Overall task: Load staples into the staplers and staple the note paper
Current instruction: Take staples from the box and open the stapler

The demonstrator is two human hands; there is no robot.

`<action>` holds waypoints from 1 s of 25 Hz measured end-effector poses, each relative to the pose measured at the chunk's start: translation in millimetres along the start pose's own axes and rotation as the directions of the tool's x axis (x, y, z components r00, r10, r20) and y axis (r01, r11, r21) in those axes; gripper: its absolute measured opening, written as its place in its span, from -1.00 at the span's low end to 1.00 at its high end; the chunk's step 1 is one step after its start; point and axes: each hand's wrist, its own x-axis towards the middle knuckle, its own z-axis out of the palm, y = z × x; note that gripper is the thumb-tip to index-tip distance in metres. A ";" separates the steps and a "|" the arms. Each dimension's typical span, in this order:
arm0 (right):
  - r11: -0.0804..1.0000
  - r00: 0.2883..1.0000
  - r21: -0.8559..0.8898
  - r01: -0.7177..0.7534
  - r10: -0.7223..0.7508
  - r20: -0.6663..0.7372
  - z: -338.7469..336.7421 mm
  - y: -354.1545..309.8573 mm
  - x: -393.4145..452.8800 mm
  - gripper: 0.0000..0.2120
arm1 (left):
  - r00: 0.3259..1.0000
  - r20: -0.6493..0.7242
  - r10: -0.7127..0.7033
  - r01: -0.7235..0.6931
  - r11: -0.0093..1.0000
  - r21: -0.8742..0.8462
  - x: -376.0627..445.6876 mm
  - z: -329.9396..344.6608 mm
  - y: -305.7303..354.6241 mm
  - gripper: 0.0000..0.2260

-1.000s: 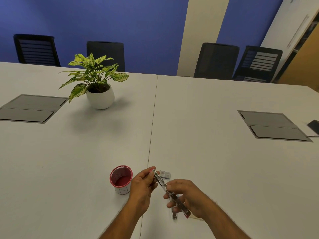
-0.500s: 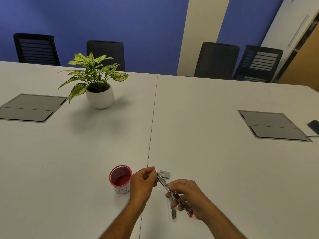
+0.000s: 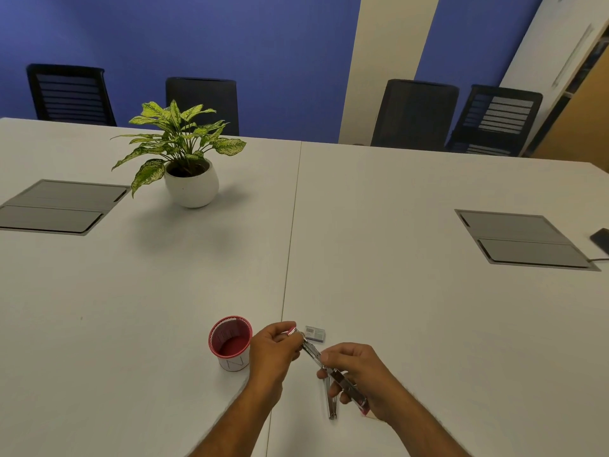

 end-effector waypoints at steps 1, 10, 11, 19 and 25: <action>1.000 1.000 -0.001 0.001 -0.001 -0.001 -0.7 0.0 0.3 -0.69 | 1.000 0.002 0.001 -0.001 1.000 0.003 0.1 0.7 0.2 -0.76; 1.000 1.000 0.020 0.003 -0.003 -0.003 -3.2 -2.2 4.2 -0.76 | 0.998 -0.023 0.064 -0.062 0.995 0.072 2.2 3.8 5.6 -0.83; 1.000 1.000 0.023 0.003 -0.003 -0.004 -2.8 -1.7 4.6 -0.75 | 0.998 -0.023 0.059 -0.057 0.996 0.064 2.6 4.1 6.1 -0.82; 0.999 1.000 0.027 0.021 -0.021 -0.009 -5.1 -4.8 6.3 -0.70 | 0.999 0.035 0.003 -0.002 0.999 -0.034 5.4 6.0 9.4 -0.69; 0.999 0.999 0.018 0.035 -0.035 -0.002 -7.8 -6.4 4.7 -0.75 | 0.998 0.053 -0.016 0.020 0.998 -0.063 4.5 7.3 8.0 -0.61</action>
